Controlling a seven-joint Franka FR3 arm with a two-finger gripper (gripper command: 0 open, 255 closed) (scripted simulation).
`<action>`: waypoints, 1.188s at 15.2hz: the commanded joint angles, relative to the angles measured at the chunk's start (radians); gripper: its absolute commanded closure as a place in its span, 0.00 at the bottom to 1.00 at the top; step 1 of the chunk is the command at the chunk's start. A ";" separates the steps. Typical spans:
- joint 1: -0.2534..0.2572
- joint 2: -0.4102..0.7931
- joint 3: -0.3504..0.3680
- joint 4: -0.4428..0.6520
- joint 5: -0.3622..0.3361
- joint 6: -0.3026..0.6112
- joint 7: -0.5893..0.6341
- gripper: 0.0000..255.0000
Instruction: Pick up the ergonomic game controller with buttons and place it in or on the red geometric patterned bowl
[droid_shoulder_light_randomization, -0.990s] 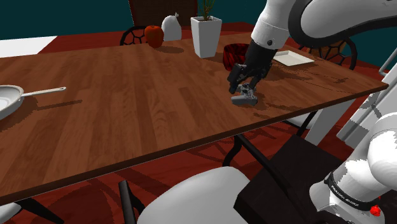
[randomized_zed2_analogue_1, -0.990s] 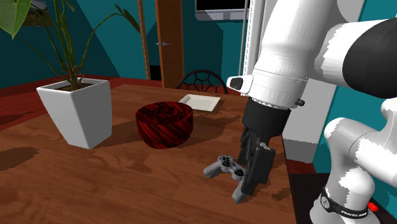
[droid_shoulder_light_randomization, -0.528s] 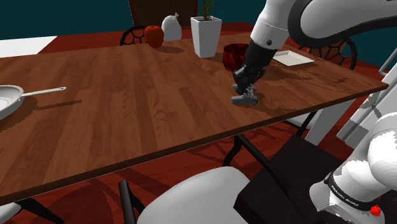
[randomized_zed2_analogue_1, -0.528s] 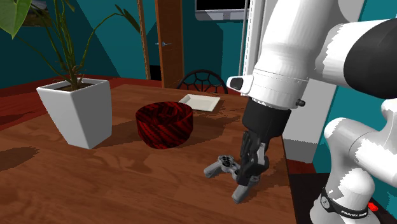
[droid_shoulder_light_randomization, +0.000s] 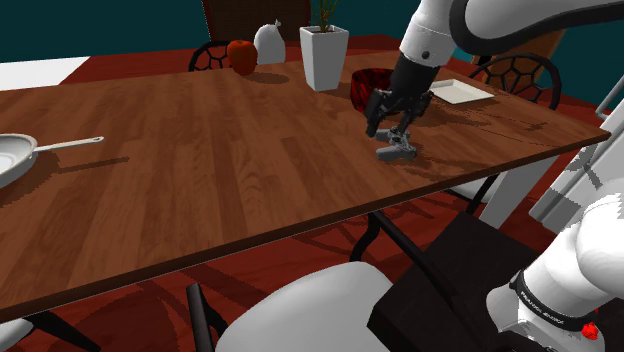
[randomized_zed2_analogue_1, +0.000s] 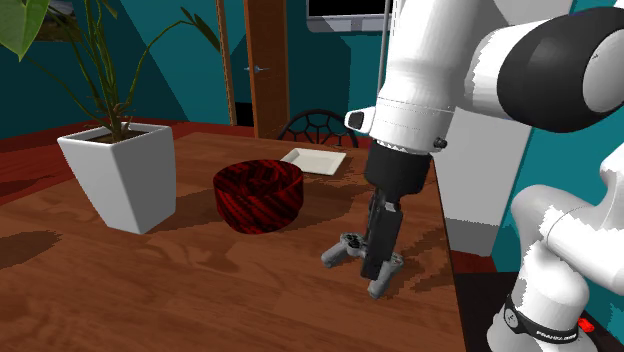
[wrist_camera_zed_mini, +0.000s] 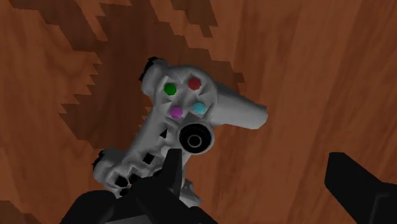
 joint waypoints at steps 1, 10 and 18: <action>-0.034 0.010 -0.037 0.023 -0.006 -0.040 0.007 0.00; -0.057 0.052 -0.054 -0.027 -0.002 0.031 0.014 0.00; -0.055 0.055 -0.054 -0.032 -0.002 0.040 0.015 0.00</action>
